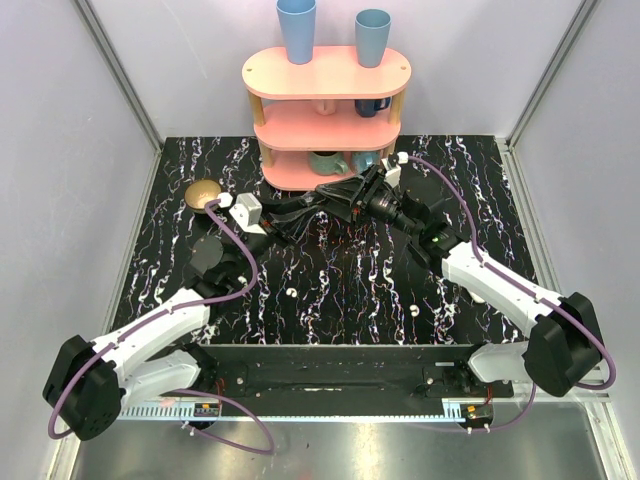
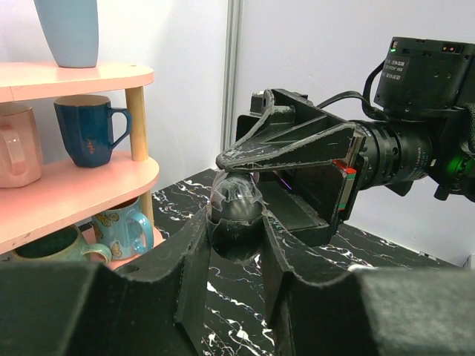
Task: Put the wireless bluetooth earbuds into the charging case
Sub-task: Pass from the left arm to the right
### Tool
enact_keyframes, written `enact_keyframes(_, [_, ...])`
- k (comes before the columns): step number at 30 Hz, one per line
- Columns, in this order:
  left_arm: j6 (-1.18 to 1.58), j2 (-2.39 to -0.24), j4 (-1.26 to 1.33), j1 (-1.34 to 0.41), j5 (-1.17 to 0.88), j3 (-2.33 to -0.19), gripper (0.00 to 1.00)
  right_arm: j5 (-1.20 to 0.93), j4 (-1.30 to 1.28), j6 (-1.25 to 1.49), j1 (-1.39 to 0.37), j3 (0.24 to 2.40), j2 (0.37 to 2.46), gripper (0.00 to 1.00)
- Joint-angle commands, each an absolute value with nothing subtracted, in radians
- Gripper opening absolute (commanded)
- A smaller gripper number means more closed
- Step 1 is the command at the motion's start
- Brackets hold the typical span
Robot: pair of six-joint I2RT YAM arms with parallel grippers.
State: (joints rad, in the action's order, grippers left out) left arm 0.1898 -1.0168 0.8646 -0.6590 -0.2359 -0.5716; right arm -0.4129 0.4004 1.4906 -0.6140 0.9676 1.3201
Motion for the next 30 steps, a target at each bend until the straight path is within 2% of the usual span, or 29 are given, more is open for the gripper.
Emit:
enact_keyframes(1, [0.192,-1.023,0.897,-0.666,-0.235,-0.607,0.06,-0.456,0.479,1.505,-0.617,0.969,1.307,0.35])
enact_keyframes(3, [0.196,-1.023,0.890,-0.666,-0.232,-0.611,0.14,-0.456,0.479,1.505,-0.617,0.966,1.302,0.34])
enact_keyframes(5, [0.202,-1.025,0.885,-0.667,-0.232,-0.614,0.20,-0.454,0.486,1.505,-0.617,0.965,1.299,0.25])
enact_keyframes(10, [0.213,-1.029,0.873,-0.666,-0.238,-0.620,0.31,-0.453,0.498,1.516,-0.617,0.954,1.296,0.18])
enact_keyframes(15, [0.218,-1.032,0.864,-0.666,-0.249,-0.624,0.34,-0.454,0.537,1.549,-0.615,0.936,1.304,0.15])
enact_keyframes(24, [0.215,-1.035,0.853,-0.666,-0.255,-0.627,0.48,-0.460,0.552,1.569,-0.609,0.931,1.305,0.14])
enact_keyframes(30, [0.216,-1.045,0.870,-0.667,-0.249,-0.627,0.49,-0.460,0.551,1.577,-0.607,0.927,1.307,0.14])
